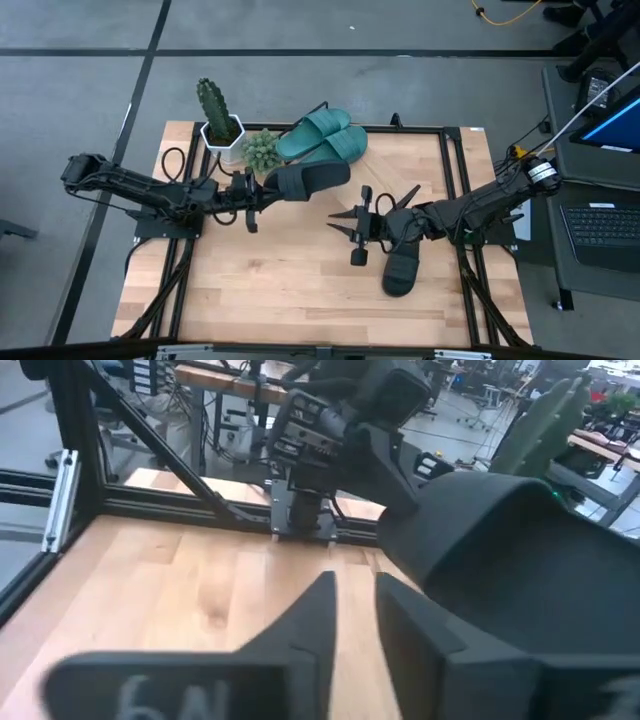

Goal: Pick and place slides into the shelf
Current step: Put the top black slides on the shelf

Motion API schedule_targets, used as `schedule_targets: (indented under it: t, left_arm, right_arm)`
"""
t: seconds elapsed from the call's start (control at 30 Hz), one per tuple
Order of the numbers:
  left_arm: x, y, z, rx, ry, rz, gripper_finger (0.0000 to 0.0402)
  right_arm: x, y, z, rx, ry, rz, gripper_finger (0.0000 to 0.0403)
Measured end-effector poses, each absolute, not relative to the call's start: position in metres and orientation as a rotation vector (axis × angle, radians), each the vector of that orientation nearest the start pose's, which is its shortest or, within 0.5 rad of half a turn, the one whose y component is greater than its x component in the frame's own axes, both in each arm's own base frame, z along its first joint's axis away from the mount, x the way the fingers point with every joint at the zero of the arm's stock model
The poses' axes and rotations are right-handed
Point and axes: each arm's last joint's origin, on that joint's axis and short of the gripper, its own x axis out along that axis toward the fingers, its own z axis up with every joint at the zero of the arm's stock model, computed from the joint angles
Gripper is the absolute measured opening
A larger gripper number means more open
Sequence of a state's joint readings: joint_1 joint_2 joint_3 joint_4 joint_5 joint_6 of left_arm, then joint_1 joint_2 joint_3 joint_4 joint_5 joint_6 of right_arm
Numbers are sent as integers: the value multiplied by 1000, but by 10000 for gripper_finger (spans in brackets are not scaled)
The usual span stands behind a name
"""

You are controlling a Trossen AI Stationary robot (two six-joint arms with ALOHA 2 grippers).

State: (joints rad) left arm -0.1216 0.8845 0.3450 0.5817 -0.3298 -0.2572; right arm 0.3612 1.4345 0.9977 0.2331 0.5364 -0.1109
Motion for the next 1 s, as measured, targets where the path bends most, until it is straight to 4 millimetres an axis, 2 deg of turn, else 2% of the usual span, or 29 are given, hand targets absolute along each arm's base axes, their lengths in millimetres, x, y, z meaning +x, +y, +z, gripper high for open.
schedule_targets:
  t: [0.13, 0.23, 0.63, 0.8, 1.0]
  left_arm:
    - [189, -14, 238, -262, -78, 198, 0]
    - [188, -14, 240, -264, -90, 196, 0]
    - [188, -14, 244, -219, -125, 195, 0]
    - [188, -11, 245, -205, -141, 212, 0]
    - [188, -9, 245, -200, -142, 213, 0]
  right_arm:
    - [310, 92, 296, -172, 194, -193, 137]
    - [312, 84, 296, -151, 195, -222, 156]
    - [327, 52, 291, -80, 180, -220, 160]
    - [338, 52, 289, -120, 181, -197, 160]
    - [360, 54, 294, -196, 222, -194, 160]
